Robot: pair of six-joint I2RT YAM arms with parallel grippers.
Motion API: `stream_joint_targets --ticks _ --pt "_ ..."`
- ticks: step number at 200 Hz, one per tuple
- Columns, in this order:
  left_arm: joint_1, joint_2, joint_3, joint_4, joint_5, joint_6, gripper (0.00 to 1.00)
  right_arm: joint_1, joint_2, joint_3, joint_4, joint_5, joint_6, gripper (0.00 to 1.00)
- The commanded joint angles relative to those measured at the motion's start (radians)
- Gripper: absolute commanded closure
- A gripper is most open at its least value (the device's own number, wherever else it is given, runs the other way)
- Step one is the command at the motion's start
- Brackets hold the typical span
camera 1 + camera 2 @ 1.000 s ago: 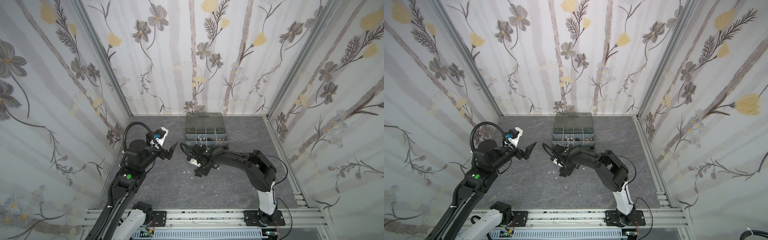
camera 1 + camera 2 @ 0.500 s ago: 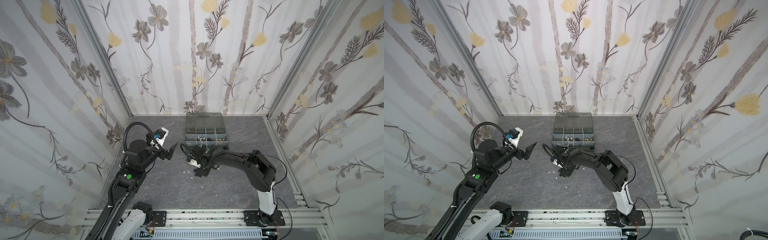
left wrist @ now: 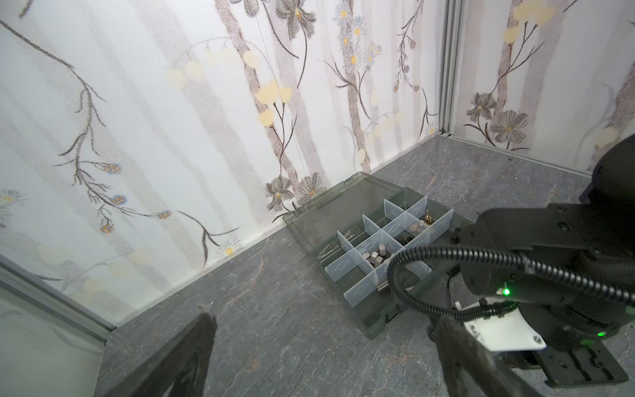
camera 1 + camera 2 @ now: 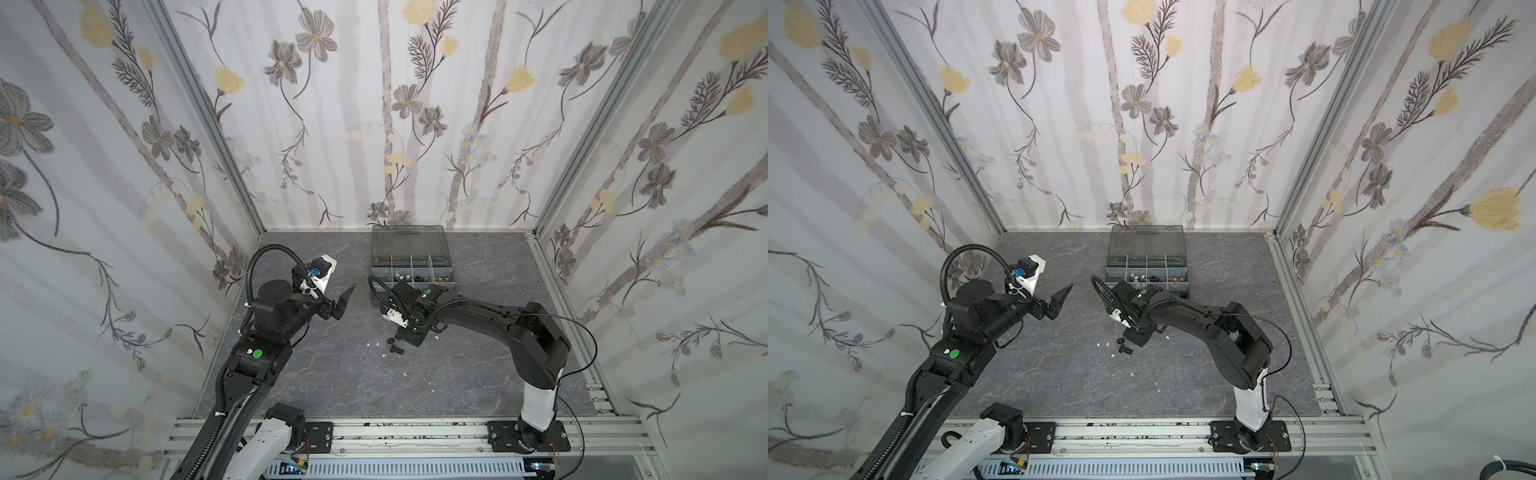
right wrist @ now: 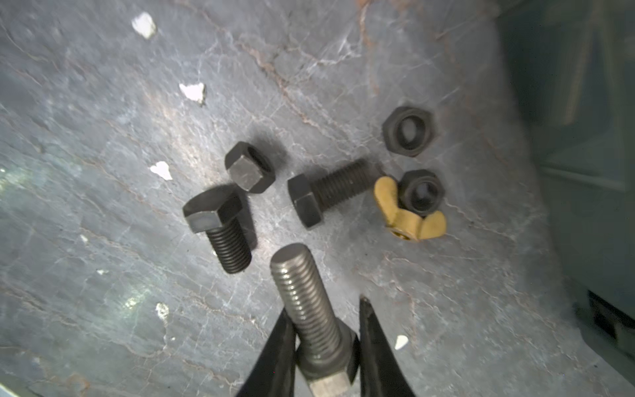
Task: Sort the screws and nuts into containers
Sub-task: Pick up the screw from the center of the table, then place the screw into the container.
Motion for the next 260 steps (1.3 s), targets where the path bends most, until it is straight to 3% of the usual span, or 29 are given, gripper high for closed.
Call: stream_joint_targets --ticks 1,34,103,196,243,260 --pt "0.001 -0.006 -0.001 0.029 0.003 0.004 0.00 -0.032 -0.013 0.062 -0.011 -0.004 0.007 0.94" --pt "0.002 -0.012 -0.002 0.030 0.008 0.002 0.00 -0.109 0.062 0.234 -0.008 0.043 0.005 0.93" --pt "0.001 -0.010 -0.002 0.029 -0.001 0.006 0.00 -0.130 0.266 0.488 0.007 0.099 -0.048 0.92" --pt "0.002 -0.005 0.001 0.027 -0.004 0.007 0.00 -0.138 0.353 0.494 0.017 0.097 -0.057 0.85" --pt "0.001 -0.008 -0.001 0.027 -0.007 0.007 0.00 -0.139 0.345 0.493 0.008 0.123 -0.061 0.74" --pt "0.002 -0.009 -0.002 0.030 -0.007 0.005 0.00 -0.140 0.328 0.493 0.010 0.097 -0.059 0.64"
